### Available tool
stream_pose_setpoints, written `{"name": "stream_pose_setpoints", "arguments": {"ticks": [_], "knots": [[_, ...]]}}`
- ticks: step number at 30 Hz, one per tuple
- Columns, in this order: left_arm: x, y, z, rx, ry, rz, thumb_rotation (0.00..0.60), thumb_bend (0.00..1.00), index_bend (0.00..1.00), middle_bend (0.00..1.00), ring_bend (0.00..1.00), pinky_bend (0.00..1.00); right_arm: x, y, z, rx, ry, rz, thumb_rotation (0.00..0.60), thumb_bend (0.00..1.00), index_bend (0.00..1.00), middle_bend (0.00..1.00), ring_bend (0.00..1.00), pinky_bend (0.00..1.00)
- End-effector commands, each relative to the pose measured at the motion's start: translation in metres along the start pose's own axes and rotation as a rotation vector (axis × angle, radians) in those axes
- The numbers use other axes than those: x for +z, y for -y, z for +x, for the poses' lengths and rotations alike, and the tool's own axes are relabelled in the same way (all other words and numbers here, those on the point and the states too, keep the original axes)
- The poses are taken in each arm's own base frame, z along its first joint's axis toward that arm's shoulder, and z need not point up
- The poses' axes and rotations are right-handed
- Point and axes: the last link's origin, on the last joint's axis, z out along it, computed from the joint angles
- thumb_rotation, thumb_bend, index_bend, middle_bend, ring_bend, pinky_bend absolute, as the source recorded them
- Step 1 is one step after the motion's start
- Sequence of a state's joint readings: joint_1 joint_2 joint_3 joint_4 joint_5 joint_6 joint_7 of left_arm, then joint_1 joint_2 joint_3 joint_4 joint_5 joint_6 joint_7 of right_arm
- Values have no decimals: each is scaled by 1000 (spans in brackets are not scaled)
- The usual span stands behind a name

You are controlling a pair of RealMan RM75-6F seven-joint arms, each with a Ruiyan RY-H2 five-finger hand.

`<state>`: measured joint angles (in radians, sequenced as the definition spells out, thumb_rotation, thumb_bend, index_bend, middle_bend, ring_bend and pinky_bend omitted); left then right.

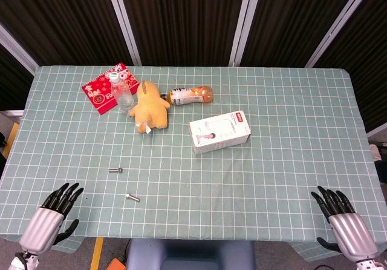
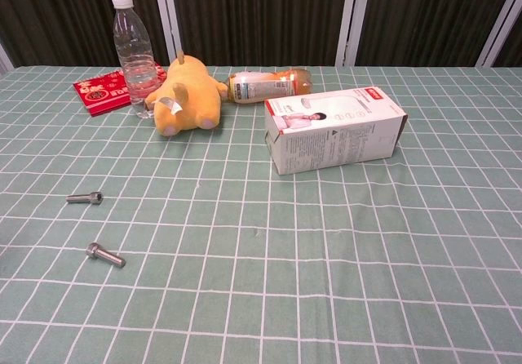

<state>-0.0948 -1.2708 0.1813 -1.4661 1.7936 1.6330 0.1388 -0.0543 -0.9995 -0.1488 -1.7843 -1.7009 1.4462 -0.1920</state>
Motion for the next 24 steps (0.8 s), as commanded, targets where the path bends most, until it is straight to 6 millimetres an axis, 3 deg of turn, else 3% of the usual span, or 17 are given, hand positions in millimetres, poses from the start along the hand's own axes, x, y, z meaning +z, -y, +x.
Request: {"name": "stream_pose_setpoints", "arguments": {"ticks": [1,2,4,5,6,9,12,24], "knots": [[4,-10,-8,25,15,-35,600,358,2,141,133,368,-1,0,1,5,-2,-1,600,156,0,0,0,0],[6,-15,-11,25,19,-56,600,358,2,186,184,444,-1,0,1,5,-2,1,600,156,0,0,0,0],[17,-27,-22,12,29,-115,600,357,4,385,406,750,-2,1,1,4,0,7,600,156,0,0,0,0],[22,-33,-27,3,37,-140,600,357,14,532,559,896,-2,1,1,5,-1,9,600,156,0,0,0,0],[28,-39,-34,-6,51,-164,600,358,32,677,705,976,-2,1,0,5,-1,8,600,156,0,0,0,0],[50,-55,-55,-2,90,-218,600,363,119,914,931,1000,0,0,-1,2,9,5,600,156,0,0,0,0],[68,-69,-69,23,71,-242,600,384,217,997,999,1000,1,-1,-1,1,11,3,600,156,0,0,0,0],[106,-95,-99,56,60,-251,600,387,389,1000,1000,1000,1,-3,1,3,4,-13,600,156,0,0,0,0]]}}
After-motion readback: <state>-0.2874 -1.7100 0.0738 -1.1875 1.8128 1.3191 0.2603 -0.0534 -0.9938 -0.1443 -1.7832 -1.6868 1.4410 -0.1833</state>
